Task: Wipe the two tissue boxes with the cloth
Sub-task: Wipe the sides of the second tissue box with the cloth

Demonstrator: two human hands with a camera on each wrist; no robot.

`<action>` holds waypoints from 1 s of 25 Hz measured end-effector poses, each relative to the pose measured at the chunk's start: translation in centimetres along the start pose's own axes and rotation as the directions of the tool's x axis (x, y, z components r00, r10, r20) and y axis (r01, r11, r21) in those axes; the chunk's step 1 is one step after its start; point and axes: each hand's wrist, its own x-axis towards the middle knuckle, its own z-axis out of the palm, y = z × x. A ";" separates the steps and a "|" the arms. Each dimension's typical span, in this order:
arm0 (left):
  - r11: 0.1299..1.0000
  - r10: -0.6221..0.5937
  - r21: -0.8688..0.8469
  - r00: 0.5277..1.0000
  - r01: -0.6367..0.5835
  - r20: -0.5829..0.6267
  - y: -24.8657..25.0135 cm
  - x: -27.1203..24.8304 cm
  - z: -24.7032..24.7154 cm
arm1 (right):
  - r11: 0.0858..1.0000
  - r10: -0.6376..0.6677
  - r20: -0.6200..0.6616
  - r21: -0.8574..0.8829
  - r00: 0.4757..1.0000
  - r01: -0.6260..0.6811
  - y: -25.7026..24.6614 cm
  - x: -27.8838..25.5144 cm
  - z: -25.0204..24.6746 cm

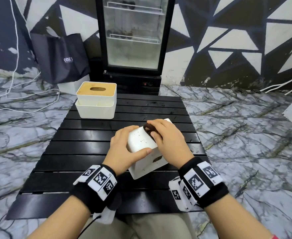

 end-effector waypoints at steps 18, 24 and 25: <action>0.986 0.032 -0.166 0.990 -0.010 0.136 -0.5 -0.4 1.4 | 0.973 -0.110 0.074 0.213 0.991 0.092 2.2 0.4 -1.1; 0.976 0.069 -0.218 0.965 -0.012 0.253 -0.7 0.1 0.7 | 0.956 -0.197 0.055 0.232 0.979 0.180 1.0 -2.0 -1.0; 0.975 0.064 -0.223 0.957 0.001 0.284 -0.7 0.2 0.6 | 0.956 -0.194 0.070 0.239 0.979 0.172 1.0 -2.0 -1.2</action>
